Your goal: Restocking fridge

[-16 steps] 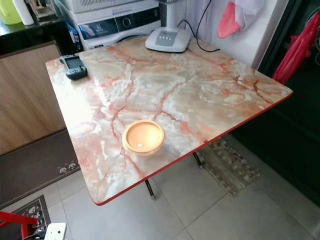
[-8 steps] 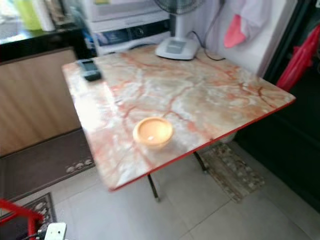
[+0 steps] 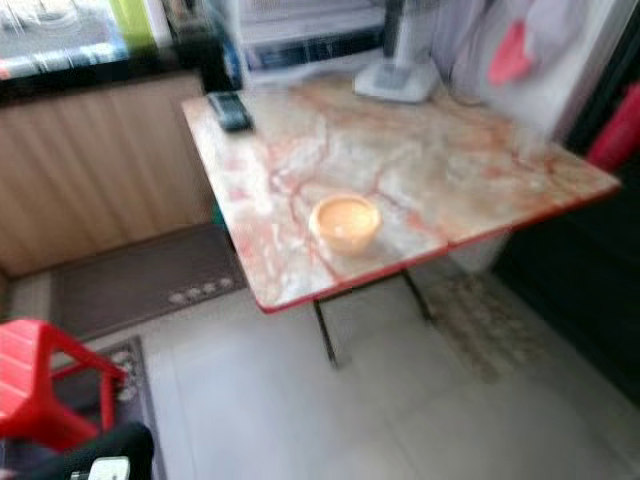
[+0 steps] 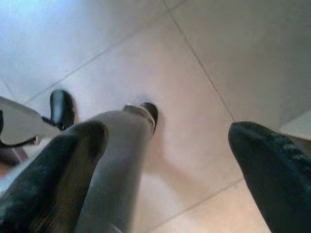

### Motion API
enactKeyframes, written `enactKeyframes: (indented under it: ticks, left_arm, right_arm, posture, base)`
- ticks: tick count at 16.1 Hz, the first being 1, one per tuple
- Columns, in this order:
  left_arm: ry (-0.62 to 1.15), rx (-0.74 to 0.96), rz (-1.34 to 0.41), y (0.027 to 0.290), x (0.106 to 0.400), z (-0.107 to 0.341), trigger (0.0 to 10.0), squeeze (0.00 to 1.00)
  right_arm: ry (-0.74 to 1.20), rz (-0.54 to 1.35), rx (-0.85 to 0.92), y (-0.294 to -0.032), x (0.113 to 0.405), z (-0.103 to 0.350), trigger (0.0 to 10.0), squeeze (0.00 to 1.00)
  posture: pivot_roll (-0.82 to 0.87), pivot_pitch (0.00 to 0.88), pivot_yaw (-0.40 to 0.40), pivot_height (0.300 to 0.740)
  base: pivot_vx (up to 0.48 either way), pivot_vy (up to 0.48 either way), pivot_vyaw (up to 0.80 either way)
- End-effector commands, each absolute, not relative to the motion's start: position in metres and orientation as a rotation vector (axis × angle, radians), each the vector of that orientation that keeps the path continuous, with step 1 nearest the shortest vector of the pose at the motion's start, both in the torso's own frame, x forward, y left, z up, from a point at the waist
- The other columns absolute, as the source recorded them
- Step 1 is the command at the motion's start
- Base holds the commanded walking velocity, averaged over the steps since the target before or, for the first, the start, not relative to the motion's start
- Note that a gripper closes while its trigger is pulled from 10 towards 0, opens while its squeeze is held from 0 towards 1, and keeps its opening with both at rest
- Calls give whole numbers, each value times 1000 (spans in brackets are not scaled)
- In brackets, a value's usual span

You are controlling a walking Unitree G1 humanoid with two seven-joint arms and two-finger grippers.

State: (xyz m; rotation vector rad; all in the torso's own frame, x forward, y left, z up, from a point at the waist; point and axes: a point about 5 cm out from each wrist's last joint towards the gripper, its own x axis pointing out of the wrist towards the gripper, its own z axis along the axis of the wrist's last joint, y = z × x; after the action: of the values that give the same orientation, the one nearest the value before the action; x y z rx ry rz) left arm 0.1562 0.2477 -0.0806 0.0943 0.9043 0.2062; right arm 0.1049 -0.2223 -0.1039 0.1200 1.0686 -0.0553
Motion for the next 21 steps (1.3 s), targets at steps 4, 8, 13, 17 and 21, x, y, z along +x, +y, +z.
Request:
enactKeyframes:
  ticks: [4, 8, 13, 17, 21]
  left_arm:
    - [912, 93, 193, 242, 162, -80, 10000, 0]
    - [921, 97, 185, 241, 162, -81, 10000, 0]
    - [917, 127, 161, 248, 171, -75, 10000, 0]
    - [933, 150, 139, 246, 172, -76, 10000, 0]
    - [939, 168, 127, 245, 174, -76, 10000, 0]
  right_arm:
    - [1083, -72, 103, -228, 109, -102, 10000, 0]
    - [1091, -73, 106, -227, 110, -103, 10000, 0]
    - [1076, -95, 145, -216, 117, -103, 10000, 0]
    - [1078, -105, 160, -215, 118, -103, 10000, 0]
    - [1075, -113, 153, -217, 123, -102, 10000, 0]
  posture:
    - [74, 127, -2, 740]
    - [76, 131, 5, 740]
    - [63, 120, 54, 740]
    - [60, 121, 60, 740]
    - [63, 107, 48, 740]
  base:
    - [0, 0, -784]
    - [0, 0, -800]
    - [0, 0, -800]
    - [0, 0, -800]
    - [0, -209, -800]
